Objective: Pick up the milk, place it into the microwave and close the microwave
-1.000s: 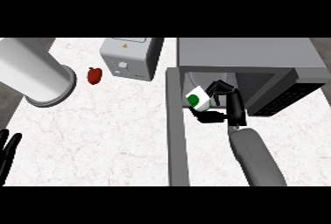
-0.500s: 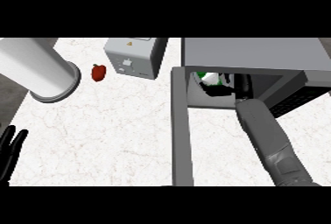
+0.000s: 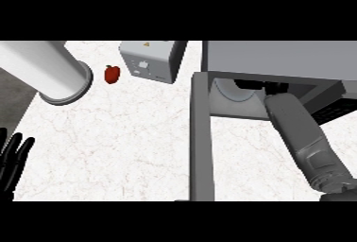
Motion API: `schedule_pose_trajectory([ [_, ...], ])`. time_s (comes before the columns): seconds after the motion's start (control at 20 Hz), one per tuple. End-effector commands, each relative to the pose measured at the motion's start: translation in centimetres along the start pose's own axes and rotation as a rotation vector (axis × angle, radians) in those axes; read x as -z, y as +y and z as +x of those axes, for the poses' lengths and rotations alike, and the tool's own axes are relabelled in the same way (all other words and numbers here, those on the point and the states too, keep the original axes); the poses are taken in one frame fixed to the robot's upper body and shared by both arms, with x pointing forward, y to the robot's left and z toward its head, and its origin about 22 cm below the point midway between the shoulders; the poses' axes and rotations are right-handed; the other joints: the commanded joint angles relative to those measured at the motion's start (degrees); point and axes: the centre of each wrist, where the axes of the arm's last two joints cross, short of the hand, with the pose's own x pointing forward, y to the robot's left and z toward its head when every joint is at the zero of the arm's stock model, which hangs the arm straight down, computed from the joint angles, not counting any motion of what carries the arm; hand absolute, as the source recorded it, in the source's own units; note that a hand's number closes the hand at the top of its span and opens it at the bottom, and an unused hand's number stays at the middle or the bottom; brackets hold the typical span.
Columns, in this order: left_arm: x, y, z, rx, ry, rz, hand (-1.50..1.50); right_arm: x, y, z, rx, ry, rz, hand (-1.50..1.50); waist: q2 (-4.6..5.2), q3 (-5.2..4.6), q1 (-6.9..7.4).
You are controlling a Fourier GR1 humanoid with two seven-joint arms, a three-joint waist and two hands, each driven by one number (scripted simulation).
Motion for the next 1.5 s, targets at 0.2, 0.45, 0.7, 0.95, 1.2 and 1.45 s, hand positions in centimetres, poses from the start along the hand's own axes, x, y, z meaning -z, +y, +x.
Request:
schedule_pose_trajectory([
  [0.2,0.3,-0.2,0.8,0.042,0.003,-0.014,-1.50,0.9,0.4,0.9,-0.109,-0.038,0.141,-1.50,0.28,0.08,0.71],
  [0.45,0.0,-0.5,-0.1,0.054,0.007,-0.032,-1.50,1.3,1.5,2.6,-0.097,-0.055,0.200,-1.50,0.24,0.04,0.83],
  [0.7,0.3,-0.8,-0.5,0.036,0.016,-0.032,-1.50,-0.2,3.9,3.8,-0.052,-0.061,0.168,-1.50,0.20,0.04,0.32],
  [0.95,-0.3,-0.6,-0.4,0.055,0.009,-0.010,-1.50,-0.7,4.4,3.9,-0.057,0.002,0.112,-1.50,-0.23,-0.02,-0.21],
  [1.2,-0.1,-1.8,1.1,0.053,0.013,-0.028,-1.50,-0.2,2.5,1.9,-0.041,-0.010,0.067,-1.50,-0.13,0.09,-0.62],
  [1.45,-1.2,-1.1,-0.2,0.074,0.028,-0.021,-1.50,2.0,-0.4,1.4,-0.008,-0.033,0.016,-1.50,-0.58,0.00,-1.04],
])
